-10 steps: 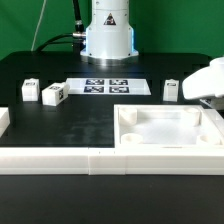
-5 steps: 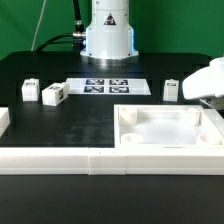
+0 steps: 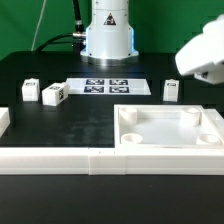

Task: Assemble one leg

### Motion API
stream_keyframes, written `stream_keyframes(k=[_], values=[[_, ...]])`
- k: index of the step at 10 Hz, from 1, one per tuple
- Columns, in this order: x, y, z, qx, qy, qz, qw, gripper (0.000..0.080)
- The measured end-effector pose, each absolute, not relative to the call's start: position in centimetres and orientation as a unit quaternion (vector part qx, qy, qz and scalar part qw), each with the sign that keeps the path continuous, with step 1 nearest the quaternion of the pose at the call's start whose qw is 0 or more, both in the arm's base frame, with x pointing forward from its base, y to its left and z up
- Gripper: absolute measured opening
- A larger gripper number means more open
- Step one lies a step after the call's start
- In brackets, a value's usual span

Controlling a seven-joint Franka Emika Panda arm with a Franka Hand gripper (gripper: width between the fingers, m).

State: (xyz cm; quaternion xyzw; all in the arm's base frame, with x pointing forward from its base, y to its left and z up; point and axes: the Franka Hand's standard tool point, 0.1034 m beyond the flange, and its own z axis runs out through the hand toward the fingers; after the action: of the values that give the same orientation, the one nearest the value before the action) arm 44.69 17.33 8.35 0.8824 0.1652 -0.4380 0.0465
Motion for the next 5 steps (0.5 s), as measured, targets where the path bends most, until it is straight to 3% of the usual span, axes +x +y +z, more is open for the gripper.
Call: stream_keyframes(k=[1, 3, 5], values=[[45.3, 16.7, 9.6, 0.884, 0.162, -0.437, 0.043, 0.0287], [45.8, 17.0, 9.0, 0.894, 0.163, -0.416, 0.039, 0.0287], [47.3, 17.3, 8.8, 0.936, 0.164, -0.312, 0.025, 0.0287]])
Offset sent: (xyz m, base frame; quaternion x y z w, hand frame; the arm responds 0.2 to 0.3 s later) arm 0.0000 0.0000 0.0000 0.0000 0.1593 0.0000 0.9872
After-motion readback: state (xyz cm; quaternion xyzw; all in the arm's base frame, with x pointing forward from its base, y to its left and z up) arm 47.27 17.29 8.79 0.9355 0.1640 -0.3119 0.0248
